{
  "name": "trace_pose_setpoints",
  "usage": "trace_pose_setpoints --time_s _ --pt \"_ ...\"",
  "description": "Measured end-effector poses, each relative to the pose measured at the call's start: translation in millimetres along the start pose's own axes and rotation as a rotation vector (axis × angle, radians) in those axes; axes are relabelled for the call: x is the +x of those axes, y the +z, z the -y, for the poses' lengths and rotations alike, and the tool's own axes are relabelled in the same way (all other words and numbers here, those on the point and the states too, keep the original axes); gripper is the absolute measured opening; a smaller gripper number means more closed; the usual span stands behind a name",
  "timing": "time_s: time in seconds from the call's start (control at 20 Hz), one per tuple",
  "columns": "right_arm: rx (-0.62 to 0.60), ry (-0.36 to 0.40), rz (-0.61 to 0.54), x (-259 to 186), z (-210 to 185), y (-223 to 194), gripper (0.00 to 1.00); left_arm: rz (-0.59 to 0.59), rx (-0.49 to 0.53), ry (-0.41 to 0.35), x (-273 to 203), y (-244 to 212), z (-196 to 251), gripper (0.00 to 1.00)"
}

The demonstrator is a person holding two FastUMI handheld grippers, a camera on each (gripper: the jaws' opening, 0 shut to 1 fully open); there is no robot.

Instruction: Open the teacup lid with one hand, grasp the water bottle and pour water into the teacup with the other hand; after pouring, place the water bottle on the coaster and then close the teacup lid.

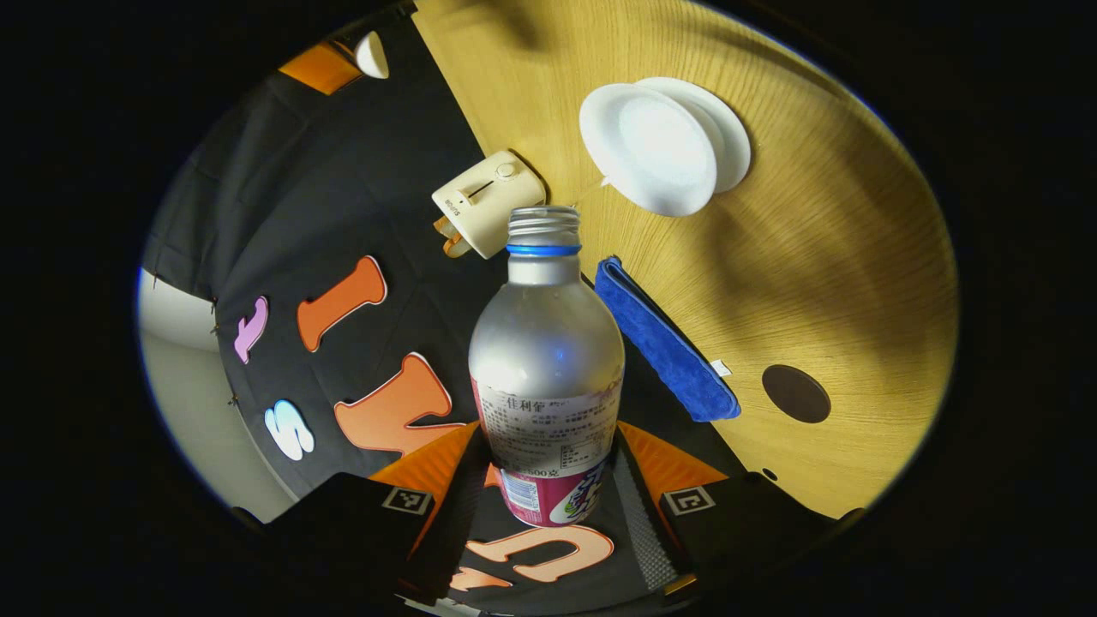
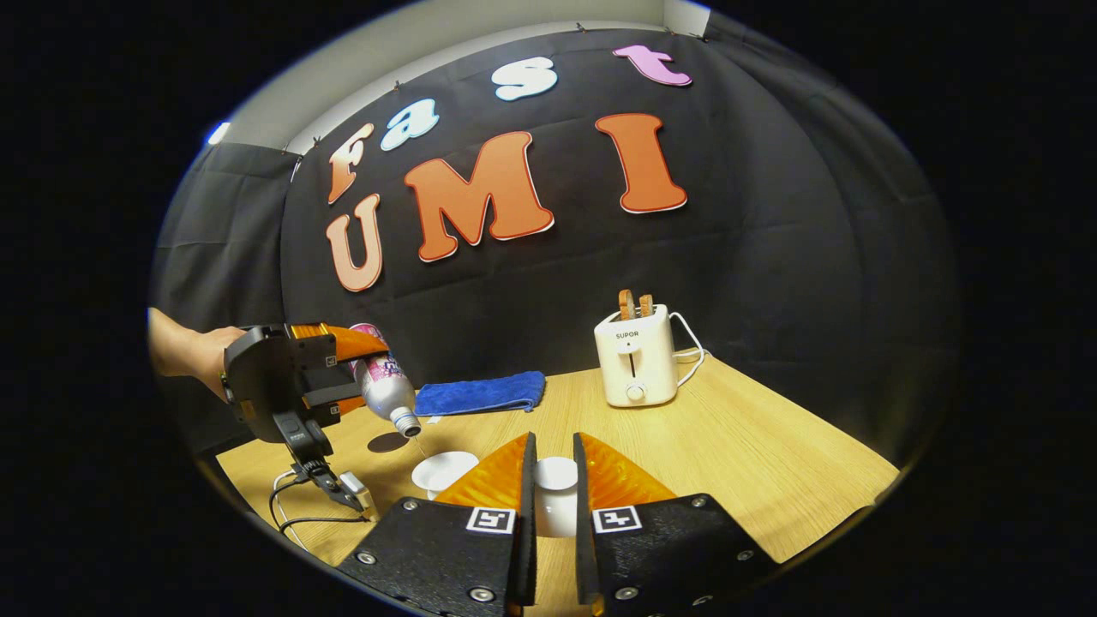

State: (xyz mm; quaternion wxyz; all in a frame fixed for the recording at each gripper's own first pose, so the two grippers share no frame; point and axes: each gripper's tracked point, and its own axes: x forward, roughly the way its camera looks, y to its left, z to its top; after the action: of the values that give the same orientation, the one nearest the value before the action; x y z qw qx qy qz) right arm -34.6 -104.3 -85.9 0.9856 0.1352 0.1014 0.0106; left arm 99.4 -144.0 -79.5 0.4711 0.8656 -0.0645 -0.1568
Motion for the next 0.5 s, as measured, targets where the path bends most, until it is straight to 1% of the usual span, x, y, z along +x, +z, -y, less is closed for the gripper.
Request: trace_pose_setpoints --time_s 0.25,0.3,0.4,0.5 --pt "0.004 0.005 -0.011 4 -6 -1 0.19 -0.010 -0.149 0.033 -5 -11 0 0.82" --pt "0.001 0.007 -0.013 5 -9 -1 0.19 -0.011 -0.190 0.037 -5 -14 1 0.82" --pt "-0.001 0.014 -0.012 7 -14 -1 0.19 -0.028 -0.308 0.052 -7 -24 2 0.82" --pt "-0.002 0.024 -0.016 12 -22 0 0.19 -0.054 -0.411 0.112 -9 -35 -5 0.82"
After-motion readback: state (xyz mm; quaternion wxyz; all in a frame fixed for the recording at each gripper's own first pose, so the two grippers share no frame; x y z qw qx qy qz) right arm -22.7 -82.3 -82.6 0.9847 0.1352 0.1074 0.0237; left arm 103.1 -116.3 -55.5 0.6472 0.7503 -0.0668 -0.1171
